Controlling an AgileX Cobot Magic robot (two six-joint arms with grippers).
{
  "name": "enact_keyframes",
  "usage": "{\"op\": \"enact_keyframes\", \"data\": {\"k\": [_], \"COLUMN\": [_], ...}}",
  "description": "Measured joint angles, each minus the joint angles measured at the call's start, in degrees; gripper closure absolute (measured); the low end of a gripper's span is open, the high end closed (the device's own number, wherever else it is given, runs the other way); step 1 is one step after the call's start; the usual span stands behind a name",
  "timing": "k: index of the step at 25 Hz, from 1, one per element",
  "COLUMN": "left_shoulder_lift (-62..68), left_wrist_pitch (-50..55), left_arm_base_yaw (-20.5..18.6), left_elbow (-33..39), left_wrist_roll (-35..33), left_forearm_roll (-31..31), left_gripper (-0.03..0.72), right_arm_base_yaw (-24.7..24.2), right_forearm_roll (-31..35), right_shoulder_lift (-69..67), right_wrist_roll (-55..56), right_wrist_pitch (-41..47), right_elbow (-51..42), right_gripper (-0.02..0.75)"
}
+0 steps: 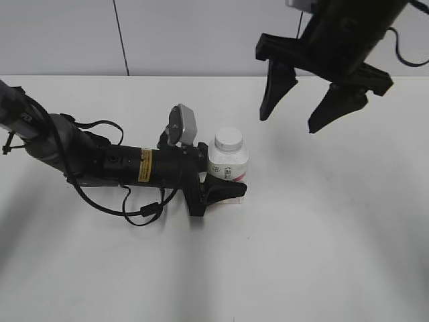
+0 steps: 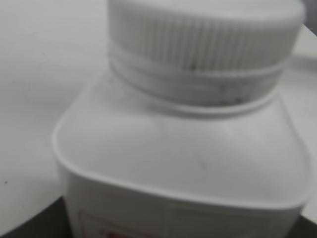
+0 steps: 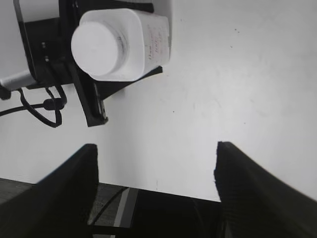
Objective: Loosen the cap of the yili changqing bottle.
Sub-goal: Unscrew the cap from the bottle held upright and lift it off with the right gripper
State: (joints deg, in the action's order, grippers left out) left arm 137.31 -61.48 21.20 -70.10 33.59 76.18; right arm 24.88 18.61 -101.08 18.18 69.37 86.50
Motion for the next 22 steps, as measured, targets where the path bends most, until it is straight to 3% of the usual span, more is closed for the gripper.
{"op": "enact_keyframes", "data": {"k": [11, 22], "left_shoulder_lift": [0.0, 0.0], "left_wrist_pitch": [0.1, 0.1], "left_arm_base_yaw": [0.0, 0.0], "left_elbow": [0.0, 0.0], "left_wrist_roll": [0.0, 0.0], "left_forearm_roll": [0.0, 0.0], "left_gripper": [0.259, 0.259], "right_arm_base_yaw": [3.0, 4.9], "right_forearm_roll": [-0.4, -0.8], "right_shoulder_lift": [-12.8, -17.3], "right_wrist_roll": [0.4, 0.4], "right_wrist_pitch": [-0.2, -1.1], "right_elbow": [12.6, 14.3], "right_gripper": [0.164, 0.164]}}
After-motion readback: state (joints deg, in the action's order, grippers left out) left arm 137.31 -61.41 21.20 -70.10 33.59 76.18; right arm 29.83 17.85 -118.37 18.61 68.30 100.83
